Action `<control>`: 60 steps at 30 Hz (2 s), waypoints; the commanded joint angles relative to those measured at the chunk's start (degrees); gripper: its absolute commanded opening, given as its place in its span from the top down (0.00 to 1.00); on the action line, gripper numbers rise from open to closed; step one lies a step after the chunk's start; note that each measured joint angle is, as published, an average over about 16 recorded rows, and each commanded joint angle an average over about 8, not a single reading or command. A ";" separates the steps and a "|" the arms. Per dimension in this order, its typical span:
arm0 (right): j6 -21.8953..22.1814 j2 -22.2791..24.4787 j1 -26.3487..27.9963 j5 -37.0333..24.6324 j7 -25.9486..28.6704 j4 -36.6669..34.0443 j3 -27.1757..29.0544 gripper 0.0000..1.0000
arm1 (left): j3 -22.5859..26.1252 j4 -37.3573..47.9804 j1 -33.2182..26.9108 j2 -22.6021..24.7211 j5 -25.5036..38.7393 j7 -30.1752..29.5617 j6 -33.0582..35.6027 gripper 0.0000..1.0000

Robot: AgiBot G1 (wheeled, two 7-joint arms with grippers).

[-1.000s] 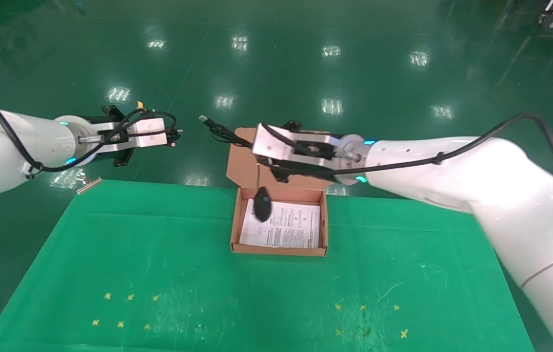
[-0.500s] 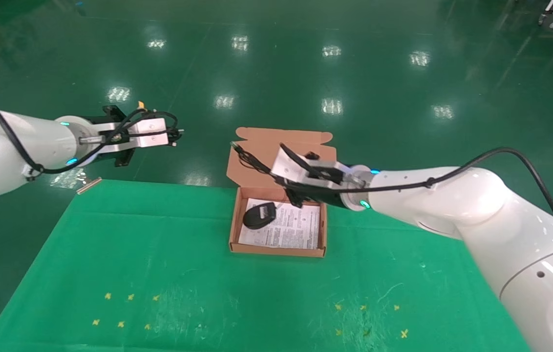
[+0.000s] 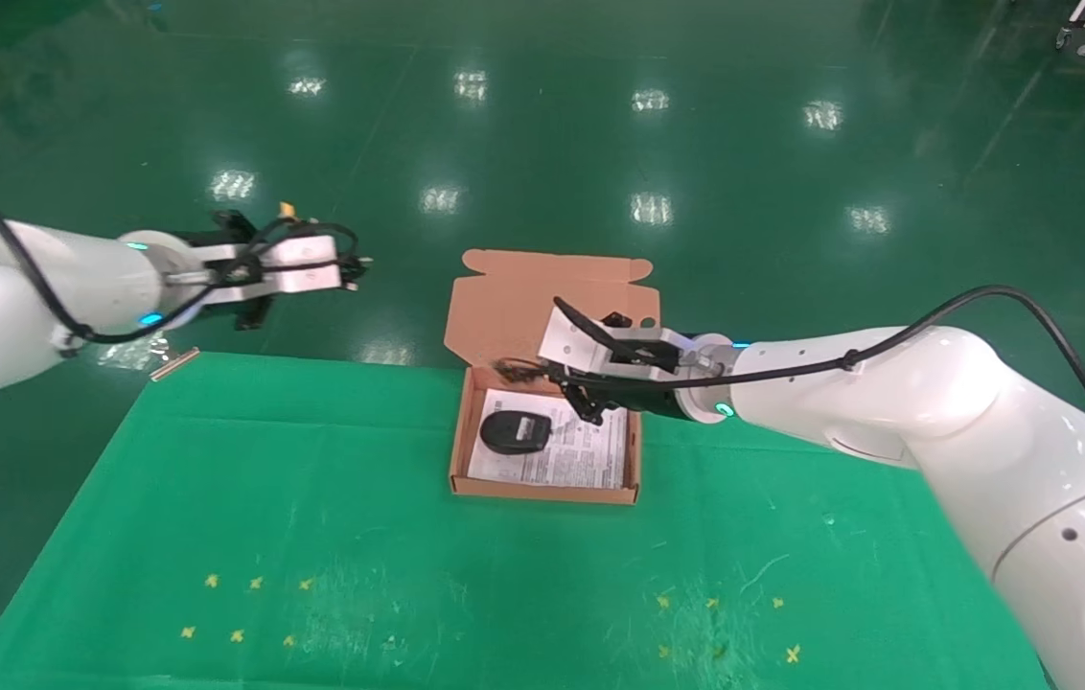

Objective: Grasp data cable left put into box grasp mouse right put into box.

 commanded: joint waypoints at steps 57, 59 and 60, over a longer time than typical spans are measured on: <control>1.13 29.11 -0.45 -13.19 27.45 35.24 -2.00 0.00 | 21.98 8.92 8.67 11.96 -28.72 16.30 -29.61 0.00; 1.81 29.15 0.23 -13.17 27.03 35.66 -1.54 0.00 | 21.82 8.46 7.77 11.76 -28.66 16.15 -30.91 0.00; 2.14 29.16 0.74 -13.17 26.70 35.90 -1.25 0.00 | 21.67 8.41 7.13 11.77 -28.56 16.04 -31.70 0.00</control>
